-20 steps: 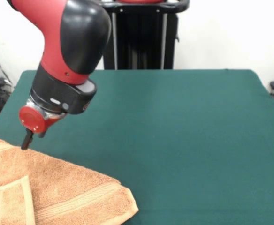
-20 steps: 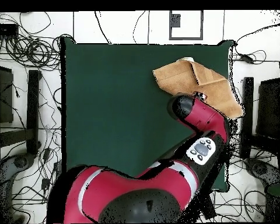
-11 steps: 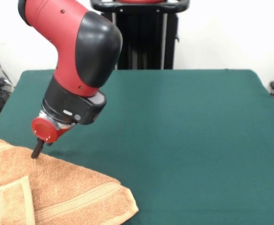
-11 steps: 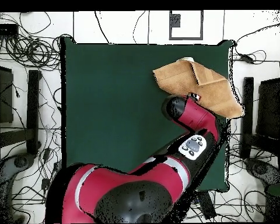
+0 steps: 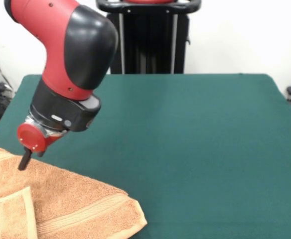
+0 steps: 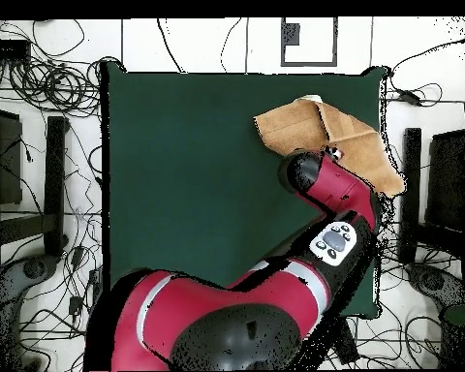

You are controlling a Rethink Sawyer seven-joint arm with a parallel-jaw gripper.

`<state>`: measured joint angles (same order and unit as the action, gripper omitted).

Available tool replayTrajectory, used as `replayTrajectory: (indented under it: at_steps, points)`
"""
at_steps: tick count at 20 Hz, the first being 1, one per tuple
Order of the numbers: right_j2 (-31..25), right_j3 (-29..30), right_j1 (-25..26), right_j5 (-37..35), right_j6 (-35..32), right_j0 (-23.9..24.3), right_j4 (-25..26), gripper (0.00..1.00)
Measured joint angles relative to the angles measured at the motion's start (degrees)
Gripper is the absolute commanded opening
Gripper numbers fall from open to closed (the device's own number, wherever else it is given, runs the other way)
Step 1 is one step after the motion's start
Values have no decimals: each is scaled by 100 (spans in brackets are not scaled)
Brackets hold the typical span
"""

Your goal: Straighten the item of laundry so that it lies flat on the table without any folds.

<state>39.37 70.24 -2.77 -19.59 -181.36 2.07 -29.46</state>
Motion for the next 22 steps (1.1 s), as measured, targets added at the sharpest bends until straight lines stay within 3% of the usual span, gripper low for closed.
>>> replayTrajectory:
  at_steps: [15, 22]
  points:
    - [2, -707, -3, -432, 0, 200, -24, 100]
    - [2, -964, 353, -413, 0, 186, -128, 100]
